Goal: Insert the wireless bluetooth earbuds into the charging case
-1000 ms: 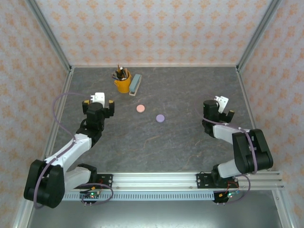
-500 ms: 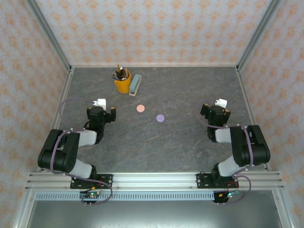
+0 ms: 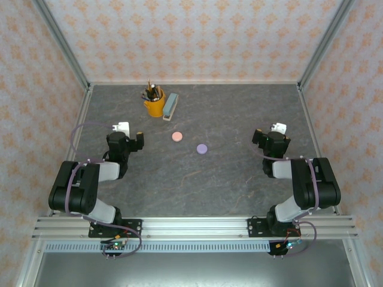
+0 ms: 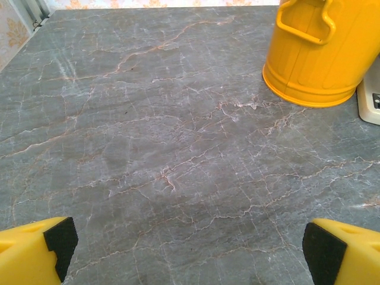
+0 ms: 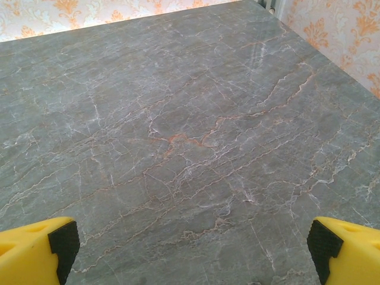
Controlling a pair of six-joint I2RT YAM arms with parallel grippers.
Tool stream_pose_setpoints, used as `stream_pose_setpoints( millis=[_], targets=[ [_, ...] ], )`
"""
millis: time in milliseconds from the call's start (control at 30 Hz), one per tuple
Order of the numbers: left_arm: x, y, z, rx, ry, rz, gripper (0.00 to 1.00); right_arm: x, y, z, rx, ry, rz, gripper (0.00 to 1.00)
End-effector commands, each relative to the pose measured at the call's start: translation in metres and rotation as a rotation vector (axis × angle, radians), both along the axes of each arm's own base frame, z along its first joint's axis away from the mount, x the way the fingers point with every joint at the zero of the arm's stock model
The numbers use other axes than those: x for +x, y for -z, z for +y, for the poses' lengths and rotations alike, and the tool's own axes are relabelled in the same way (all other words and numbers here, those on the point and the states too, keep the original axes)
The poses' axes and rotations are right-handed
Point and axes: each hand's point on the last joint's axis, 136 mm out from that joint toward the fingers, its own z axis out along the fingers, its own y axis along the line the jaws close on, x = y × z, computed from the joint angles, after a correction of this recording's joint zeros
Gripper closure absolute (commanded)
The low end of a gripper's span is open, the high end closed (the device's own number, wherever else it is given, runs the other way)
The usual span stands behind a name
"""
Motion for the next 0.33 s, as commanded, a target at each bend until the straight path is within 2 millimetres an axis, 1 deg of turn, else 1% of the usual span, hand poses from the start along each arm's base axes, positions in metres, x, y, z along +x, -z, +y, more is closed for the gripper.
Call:
stream_pose_setpoints(
  millis=[0, 300],
  targets=[
    [0.0094, -0.012, 0.0016, -0.011, -0.01, -0.042, 0.0, 0.0077, -0.0073, 0.0021, 0.016, -0.007, -0.017, 0.0],
    [0.0085, -0.012, 0.0019, -0.007, -0.013, -0.045, 0.0, 0.0049, -0.0095, 0.0032, 0.014, -0.016, -0.033, 0.0]
  ],
)
